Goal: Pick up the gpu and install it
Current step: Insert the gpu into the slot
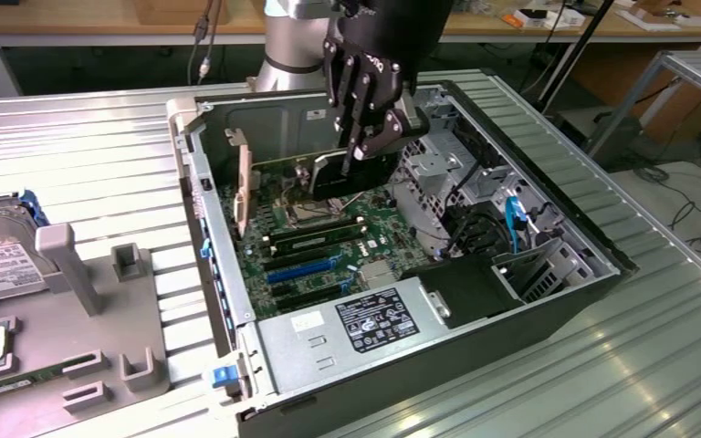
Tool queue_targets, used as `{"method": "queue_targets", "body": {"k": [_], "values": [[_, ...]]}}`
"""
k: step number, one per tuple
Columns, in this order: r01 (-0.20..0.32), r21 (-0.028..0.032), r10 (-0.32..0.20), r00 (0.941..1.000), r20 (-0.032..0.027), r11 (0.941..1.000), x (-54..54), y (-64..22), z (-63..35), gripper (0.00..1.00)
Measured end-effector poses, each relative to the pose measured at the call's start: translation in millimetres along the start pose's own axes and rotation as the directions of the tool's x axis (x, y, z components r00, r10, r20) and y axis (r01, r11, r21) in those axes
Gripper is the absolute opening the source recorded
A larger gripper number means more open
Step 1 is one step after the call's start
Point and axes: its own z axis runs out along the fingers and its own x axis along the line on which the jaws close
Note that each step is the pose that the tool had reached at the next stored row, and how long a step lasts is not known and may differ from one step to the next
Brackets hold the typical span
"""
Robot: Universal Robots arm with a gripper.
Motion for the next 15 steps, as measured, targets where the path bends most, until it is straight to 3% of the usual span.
{"method": "queue_targets", "body": {"k": [9,12,15], "values": [[-0.045,0.0024,0.045,0.9990,0.0041,0.9990,-0.1,-3.9,4.1,0.27],[-0.039,0.0201,0.039,0.9992,0.0031,0.9990,-2.1,-4.1,4.4,0.27],[-0.038,0.0303,0.038,0.9993,0.0043,0.9988,-2.5,-4.2,5.0,0.27]]}}
